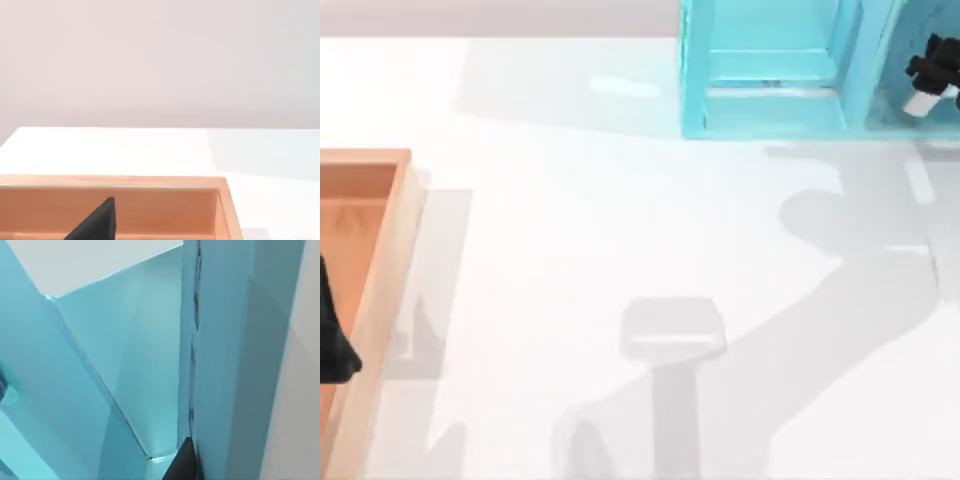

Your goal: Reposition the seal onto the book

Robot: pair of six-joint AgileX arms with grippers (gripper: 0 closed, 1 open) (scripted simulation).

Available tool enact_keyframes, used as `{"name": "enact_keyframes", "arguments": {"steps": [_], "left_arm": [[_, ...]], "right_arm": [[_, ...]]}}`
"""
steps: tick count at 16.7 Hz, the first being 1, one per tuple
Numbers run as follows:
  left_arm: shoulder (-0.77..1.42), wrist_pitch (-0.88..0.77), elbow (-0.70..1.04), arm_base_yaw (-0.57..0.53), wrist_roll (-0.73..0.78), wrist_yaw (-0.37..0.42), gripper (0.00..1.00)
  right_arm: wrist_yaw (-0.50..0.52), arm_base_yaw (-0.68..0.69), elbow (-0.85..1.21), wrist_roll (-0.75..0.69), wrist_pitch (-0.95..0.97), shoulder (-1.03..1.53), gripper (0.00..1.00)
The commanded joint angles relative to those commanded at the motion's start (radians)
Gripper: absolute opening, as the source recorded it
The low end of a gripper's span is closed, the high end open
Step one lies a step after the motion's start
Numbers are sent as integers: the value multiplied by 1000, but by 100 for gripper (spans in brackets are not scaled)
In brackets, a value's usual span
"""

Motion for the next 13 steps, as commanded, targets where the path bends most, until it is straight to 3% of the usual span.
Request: {"name": "enact_keyframes", "arguments": {"steps": [4, 13], "left_arm": [[0, 0, 0, 0, 0, 0, 100], [0, 0, 0, 0, 0, 0, 100]], "right_arm": [[-10, -3, -90, -6, -112, -194, 0], [-39, -20, -405, -9, -498, -930, 0]]}}
